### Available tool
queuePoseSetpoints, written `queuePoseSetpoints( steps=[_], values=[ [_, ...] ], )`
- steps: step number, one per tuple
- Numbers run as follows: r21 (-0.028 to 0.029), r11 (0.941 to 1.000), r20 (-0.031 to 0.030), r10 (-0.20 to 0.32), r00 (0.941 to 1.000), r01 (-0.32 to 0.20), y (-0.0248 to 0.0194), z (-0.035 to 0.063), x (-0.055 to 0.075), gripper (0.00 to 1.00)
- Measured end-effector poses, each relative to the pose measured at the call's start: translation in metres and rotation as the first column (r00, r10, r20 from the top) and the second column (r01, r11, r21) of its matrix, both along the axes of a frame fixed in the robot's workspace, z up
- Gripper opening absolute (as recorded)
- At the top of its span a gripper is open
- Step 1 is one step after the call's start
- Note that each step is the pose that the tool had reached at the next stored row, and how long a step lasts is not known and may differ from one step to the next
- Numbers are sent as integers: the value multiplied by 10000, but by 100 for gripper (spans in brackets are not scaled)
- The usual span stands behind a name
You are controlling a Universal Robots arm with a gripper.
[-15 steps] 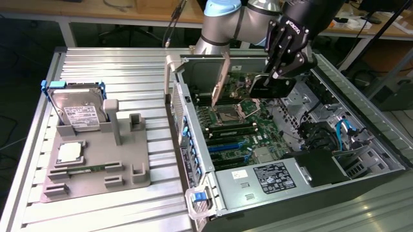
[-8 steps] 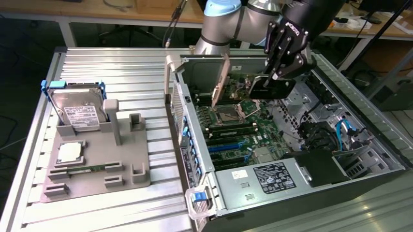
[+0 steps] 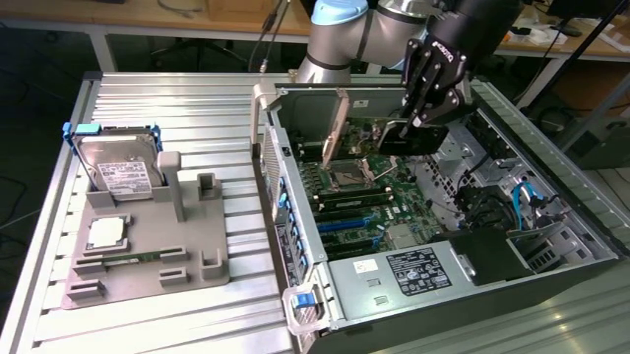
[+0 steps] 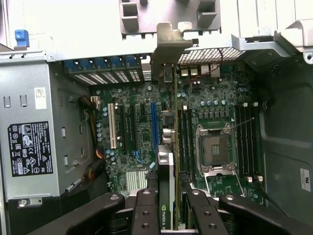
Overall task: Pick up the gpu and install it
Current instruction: 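Insert the gpu into the slot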
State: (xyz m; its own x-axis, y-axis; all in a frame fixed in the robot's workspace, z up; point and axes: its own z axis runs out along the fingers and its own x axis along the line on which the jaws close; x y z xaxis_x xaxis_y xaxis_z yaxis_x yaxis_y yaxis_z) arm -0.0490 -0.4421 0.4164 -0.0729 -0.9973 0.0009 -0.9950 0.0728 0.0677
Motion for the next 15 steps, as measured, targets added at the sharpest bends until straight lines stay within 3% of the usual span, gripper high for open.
queuePoseSetpoints(
  steps=[15],
  values=[
    [0, 10000, 0, 27, 10000, -27, 0, -329, 0, 27]
  ],
)
